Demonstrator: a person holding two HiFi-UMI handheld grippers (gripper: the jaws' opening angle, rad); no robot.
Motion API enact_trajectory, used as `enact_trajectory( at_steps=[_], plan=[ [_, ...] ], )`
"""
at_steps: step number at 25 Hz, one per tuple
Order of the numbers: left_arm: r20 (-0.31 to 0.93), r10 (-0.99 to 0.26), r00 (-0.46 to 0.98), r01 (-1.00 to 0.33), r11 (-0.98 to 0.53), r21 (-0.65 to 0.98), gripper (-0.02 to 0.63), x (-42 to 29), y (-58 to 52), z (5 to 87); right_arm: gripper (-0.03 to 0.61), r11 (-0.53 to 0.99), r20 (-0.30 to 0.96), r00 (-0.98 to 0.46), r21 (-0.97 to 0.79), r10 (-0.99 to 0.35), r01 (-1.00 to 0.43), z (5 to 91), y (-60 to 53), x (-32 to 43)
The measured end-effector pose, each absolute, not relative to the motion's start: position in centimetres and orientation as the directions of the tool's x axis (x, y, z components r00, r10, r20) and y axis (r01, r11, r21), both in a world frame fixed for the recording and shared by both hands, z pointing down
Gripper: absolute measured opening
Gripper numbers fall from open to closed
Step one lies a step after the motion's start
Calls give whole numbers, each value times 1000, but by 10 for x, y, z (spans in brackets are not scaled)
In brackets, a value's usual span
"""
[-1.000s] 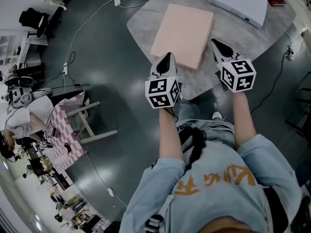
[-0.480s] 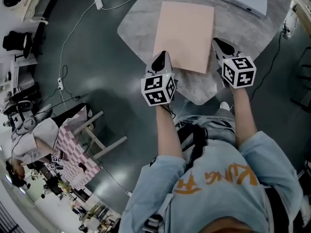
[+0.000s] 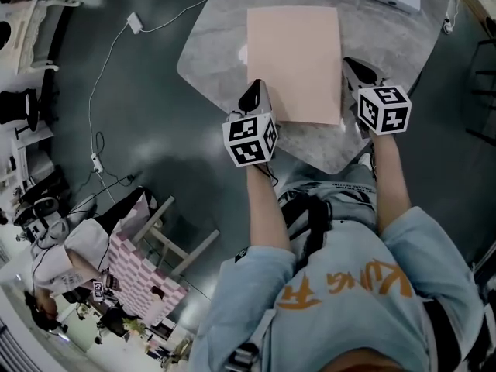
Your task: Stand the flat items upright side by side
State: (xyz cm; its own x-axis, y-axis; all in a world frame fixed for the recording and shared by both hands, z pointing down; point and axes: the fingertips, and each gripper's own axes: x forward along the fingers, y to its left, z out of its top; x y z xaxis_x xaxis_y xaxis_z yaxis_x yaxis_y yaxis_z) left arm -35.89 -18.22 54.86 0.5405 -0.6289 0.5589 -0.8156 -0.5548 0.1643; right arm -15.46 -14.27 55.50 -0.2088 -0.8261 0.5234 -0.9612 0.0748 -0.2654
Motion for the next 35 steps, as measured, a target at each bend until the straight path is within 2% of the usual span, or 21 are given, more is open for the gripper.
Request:
enact_trajectory(
  at_steps=[5,9,15,19,25,35],
  plan=[
    [566,-622,541,-811,-564,156,27,-360,-219,567,43,33,529,-180,-274,-829,-961,575,-165,-145],
    [584,-576,572,-792,-572,212,103,-362,-228,578,99,12,540,-177,-294,-823,-956,580,-165,-144],
    [614,-466,636,-746,-575,336,267,-359,-236,598,273,31,574,-250,-363,-780,-931,593,-169,-152],
    [635,-379,673,-703,-593,392,348,-351,-236,608,348,35,597,-290,-400,-748,-916,599,-170,-157],
    [636,-269,723,-645,-591,484,379,-340,-234,619,413,49,631,-352,-445,-691,-894,610,-169,-167],
    [647,-193,738,-614,-591,524,382,-327,-230,618,431,58,672,-419,-489,-611,-870,616,-167,-170]
  ],
)
